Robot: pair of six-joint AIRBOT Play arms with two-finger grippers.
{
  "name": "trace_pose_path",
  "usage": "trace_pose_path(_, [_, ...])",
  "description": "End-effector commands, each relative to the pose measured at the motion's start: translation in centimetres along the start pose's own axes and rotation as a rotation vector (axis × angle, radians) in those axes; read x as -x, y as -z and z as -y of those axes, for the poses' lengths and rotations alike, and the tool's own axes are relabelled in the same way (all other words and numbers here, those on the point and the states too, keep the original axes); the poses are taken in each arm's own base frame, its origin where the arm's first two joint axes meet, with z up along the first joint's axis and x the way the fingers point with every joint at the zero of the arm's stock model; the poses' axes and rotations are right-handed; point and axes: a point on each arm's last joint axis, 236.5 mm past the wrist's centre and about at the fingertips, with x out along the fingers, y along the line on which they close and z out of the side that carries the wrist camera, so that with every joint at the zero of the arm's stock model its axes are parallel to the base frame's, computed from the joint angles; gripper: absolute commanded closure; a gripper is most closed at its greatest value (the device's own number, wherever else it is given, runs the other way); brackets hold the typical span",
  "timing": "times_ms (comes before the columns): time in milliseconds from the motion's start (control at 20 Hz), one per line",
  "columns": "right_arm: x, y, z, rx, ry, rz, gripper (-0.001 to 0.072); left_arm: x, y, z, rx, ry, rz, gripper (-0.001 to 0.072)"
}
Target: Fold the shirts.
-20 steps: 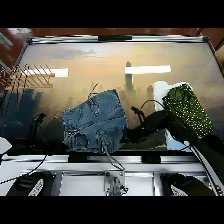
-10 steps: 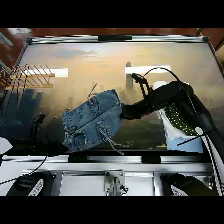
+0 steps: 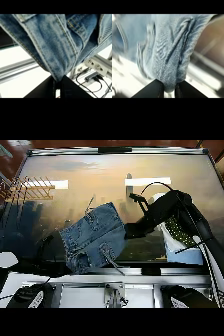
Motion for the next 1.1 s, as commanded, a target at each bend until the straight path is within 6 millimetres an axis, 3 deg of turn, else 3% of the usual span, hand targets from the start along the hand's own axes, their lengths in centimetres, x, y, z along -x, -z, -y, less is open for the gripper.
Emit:
trace_pose_path(0, [0.3, 3.7, 0.6, -0.009, 0.028, -0.16, 0.062, 0.7, -0.1, 1.2, -0.08, 0.029, 0.004, 0.0598])
trace_pose_path(100, [0.3, 3.6, 0.4, -0.009, 0.022, -0.157, 0.062, 1.8, 0.2, 2.4, -0.162, 0.04, -0.003, 0.0306])
trace_pose_path(150, [0.3, 3.7, 0.4, -0.009, 0.022, -0.157, 0.062, 2.7, 0.1, 3.1, -0.201, 0.039, 0.004, 0.0215])
trace_pose_path(200, [0.3, 3.6, 0.4, -0.009, 0.022, -0.157, 0.062, 3.7, -0.7, 3.9, -0.245, 0.033, 0.04, 0.017])
trace_pose_path(300, [0.3, 3.6, 0.4, -0.009, 0.018, -0.156, 0.062, 6.1, -4.0, 4.7, -0.304, -0.026, 0.194, 0.0174])
trace_pose_path(350, [0.2, 3.5, 0.1, -0.009, 0.008, -0.151, 0.062, 7.3, -6.6, 4.8, -0.314, -0.058, 0.308, 0.0206])
trace_pose_path(400, [0.2, 3.3, -0.3, -0.009, -0.012, -0.143, 0.062, 7.9, -8.8, 4.8, -0.311, -0.069, 0.396, 0.0327])
trace_pose_path(450, [0.2, 3.1, -0.8, -0.011, -0.032, -0.132, 0.062, 7.8, -10.7, 4.3, -0.286, -0.073, 0.437, 0.0333])
trace_pose_path(550, [0.5, 2.1, -1.3, -0.006, -0.044, -0.091, 0.062, 5.7, -13.2, 2.7, -0.218, -0.078, 0.402, 0.0324])
trace_pose_path(650, [1.5, 0.3, -1.2, 0.005, -0.022, -0.014, 0.062, 2.6, -14.6, 2.3, -0.193, -0.035, 0.315, 0.0325])
trace_pose_path(900, [6.1, -4.3, 2.8, -0.046, 0.11, 0.199, 0.062, -4.4, -18.3, 3.9, -0.215, 0.048, 0.21, 0.0327])
trace_pose_path(1050, [7.1, -4.9, 6.7, -0.095, 0.217, 0.228, 0.062, -6.1, -20.7, 4.6, -0.233, 0.025, 0.237, 0.033])
